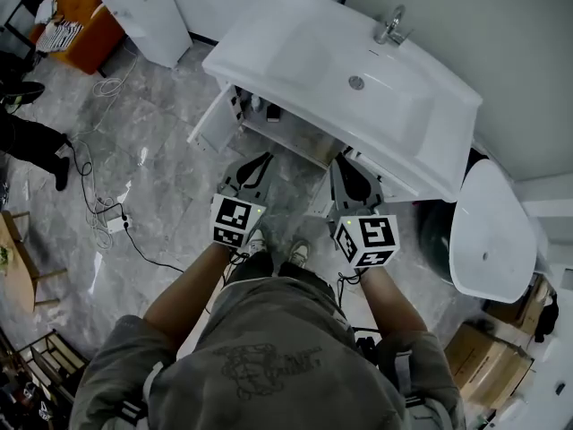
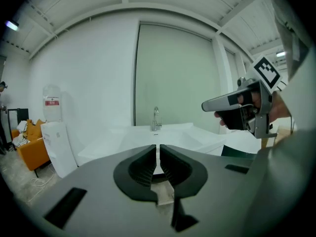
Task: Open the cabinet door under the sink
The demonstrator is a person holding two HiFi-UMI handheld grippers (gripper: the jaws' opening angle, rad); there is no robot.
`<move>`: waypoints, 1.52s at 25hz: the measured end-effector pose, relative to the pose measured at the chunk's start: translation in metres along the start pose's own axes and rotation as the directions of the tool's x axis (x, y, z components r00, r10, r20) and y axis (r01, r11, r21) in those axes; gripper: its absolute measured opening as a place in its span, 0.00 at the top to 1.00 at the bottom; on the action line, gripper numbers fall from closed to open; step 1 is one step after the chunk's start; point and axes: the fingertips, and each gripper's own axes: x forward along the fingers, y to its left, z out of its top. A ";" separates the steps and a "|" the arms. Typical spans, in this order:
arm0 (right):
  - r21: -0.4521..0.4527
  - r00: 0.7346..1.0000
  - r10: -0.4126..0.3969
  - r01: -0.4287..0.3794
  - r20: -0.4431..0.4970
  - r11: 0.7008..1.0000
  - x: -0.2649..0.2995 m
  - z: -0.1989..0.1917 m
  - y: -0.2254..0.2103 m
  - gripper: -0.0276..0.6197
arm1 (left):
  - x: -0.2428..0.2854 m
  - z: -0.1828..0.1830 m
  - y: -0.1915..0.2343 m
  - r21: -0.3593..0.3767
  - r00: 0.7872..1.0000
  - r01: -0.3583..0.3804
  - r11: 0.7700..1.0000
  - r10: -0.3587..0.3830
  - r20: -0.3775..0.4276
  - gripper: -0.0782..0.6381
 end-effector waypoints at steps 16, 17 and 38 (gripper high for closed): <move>-0.157 0.980 0.133 -0.110 0.147 0.982 -0.043 0.127 0.044 0.90 | -0.060 0.124 0.020 0.168 0.987 -0.062 0.984 0.036 0.155 0.84; -0.165 0.978 0.140 -0.114 0.154 0.980 -0.046 0.131 0.047 0.90 | -0.064 0.129 0.019 0.171 0.986 -0.059 0.983 0.031 0.164 0.84; -0.151 0.969 0.178 -0.153 0.171 0.977 -0.067 0.131 0.074 0.90 | -0.113 0.158 0.011 0.249 0.975 -0.073 0.966 0.017 0.221 0.84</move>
